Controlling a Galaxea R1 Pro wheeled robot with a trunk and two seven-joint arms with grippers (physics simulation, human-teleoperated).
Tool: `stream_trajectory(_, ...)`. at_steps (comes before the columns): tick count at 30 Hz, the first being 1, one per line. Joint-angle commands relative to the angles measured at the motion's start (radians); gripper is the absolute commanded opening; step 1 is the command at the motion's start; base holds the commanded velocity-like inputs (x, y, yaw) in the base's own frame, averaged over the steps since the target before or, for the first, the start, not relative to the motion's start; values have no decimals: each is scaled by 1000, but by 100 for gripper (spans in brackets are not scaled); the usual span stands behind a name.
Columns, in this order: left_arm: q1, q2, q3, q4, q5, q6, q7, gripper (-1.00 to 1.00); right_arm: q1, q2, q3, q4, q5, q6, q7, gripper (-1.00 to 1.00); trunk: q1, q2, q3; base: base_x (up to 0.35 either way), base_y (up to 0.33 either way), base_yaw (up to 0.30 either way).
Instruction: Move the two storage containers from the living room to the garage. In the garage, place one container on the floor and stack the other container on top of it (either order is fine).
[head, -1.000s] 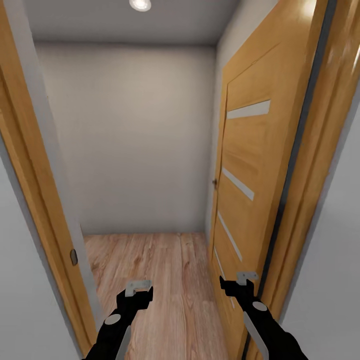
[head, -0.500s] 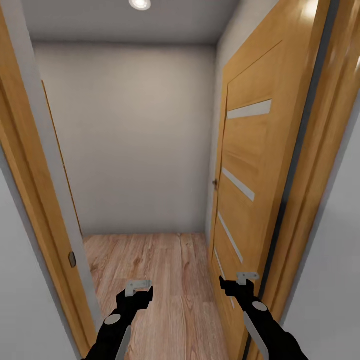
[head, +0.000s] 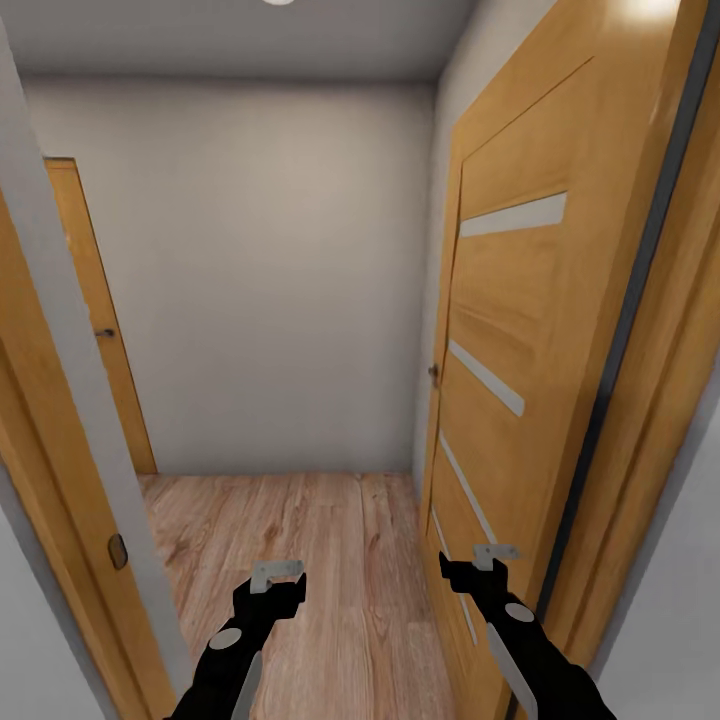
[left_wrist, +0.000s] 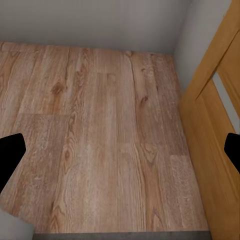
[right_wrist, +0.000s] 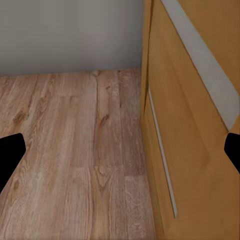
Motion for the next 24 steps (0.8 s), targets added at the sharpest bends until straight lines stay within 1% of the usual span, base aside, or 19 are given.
stream_trajectory(1, 0, 0, -1, -1, -3, 5, 5, 100, 0, -2, 6, -2, -10, 5, -7, 100, 0, -1, 0, 22, 0, 0)
stream_trajectory(5, 0, 0, -1, -1, -3, 5, 5, 100, 0, -2, 6, -2, -10, 5, -7, 100, 0, -1, 0, 7, 0, 44)
stream_trajectory(12, 0, 0, -1, -1, -3, 5, 5, 100, 0, -2, 6, -2, -10, 5, -7, 100, 0, -1, 0, 1, 0, 201)
stream_trajectory(24, 0, 0, -1, -1, -3, 6, 5, 100, 0, -2, 6, -2, -10, 5, -7, 100, 0, -1, 0, 0, 0, 15)
